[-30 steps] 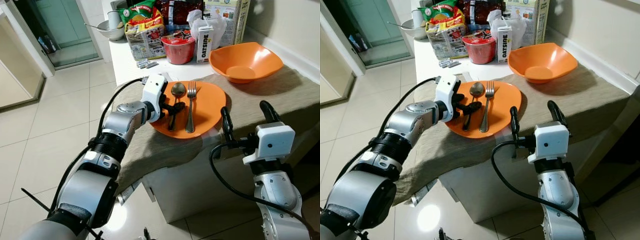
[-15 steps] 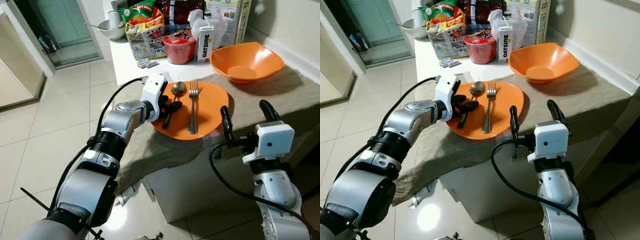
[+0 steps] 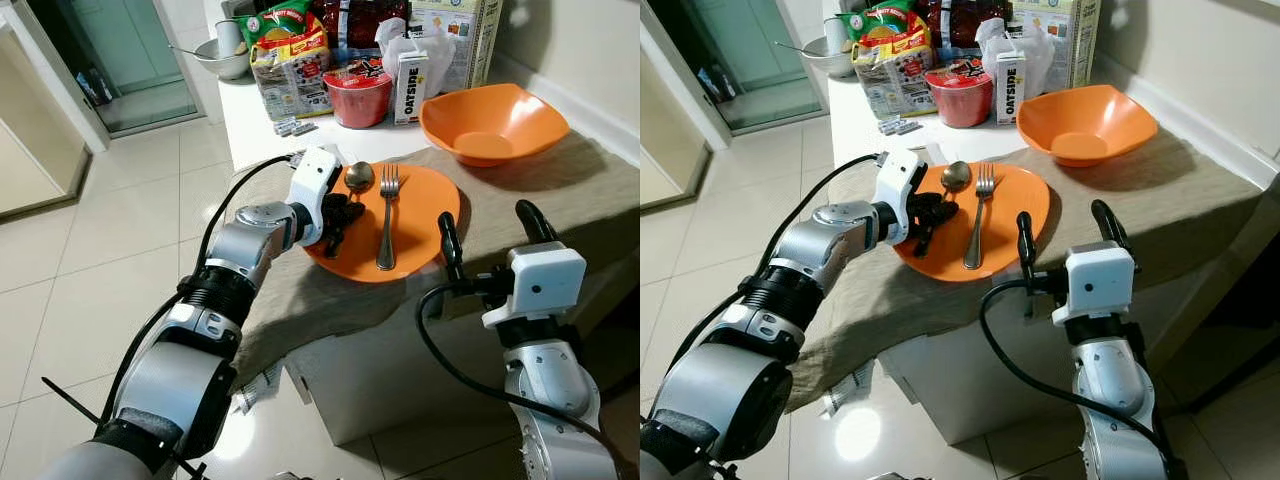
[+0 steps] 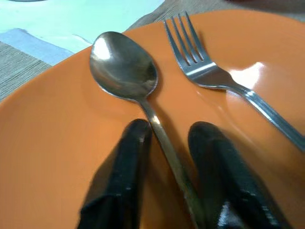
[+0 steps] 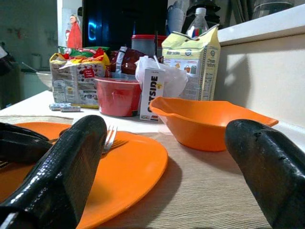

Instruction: Setting the table

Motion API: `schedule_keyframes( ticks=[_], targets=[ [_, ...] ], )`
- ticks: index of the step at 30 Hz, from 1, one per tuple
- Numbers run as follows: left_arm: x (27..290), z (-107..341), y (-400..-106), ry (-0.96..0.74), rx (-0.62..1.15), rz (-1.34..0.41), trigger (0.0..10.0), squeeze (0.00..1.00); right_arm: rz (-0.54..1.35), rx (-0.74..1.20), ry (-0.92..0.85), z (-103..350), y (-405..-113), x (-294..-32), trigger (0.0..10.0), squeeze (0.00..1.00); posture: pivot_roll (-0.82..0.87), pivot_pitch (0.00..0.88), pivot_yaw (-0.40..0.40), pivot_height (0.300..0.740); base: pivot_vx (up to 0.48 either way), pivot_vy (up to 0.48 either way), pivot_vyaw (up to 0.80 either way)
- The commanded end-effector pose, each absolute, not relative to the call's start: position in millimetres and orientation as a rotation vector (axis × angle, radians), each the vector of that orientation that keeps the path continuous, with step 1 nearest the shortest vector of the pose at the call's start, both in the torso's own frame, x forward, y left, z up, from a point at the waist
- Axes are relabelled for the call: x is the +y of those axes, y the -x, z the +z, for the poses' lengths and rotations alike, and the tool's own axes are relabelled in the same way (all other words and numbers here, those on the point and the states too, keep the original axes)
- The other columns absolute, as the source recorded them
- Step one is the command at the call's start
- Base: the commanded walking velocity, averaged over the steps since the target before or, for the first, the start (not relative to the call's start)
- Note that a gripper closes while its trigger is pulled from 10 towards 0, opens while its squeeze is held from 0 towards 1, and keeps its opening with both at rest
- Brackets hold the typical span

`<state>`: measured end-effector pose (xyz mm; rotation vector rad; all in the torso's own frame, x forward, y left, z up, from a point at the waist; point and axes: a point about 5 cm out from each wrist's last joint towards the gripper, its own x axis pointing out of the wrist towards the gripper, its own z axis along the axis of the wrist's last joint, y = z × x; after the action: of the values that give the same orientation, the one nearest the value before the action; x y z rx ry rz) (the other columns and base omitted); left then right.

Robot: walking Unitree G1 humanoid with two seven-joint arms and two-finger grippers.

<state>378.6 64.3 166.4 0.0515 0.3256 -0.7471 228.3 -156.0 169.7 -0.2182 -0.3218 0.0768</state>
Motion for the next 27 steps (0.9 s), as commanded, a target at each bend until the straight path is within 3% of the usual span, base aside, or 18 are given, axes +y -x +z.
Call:
schedule_keyframes(
  ticks=[1,22,27],
  targets=[
    [71,163,-379,-0.06,0.334,-0.723,0.0,0.0,0.09,-0.329,0.217,171,-231,-151,10.0,0.0,-0.25,0.024,0.162,0.74,0.0,0.0,0.0],
    [77,183,-384,-0.022,0.223,-0.67,0.0,0.0,0.097,-0.321,0.219,168,-232,-150,10.0,0.0,-0.24,0.026,0.16,0.74,0.0,0.0,0.0],
    [74,186,-382,-0.093,0.188,-0.67,0.0,0.0,0.095,-0.32,0.219,168,-232,-150,10.0,0.0,-0.24,0.028,0.16,0.74,0.0,0.0,0.0]
  ],
)
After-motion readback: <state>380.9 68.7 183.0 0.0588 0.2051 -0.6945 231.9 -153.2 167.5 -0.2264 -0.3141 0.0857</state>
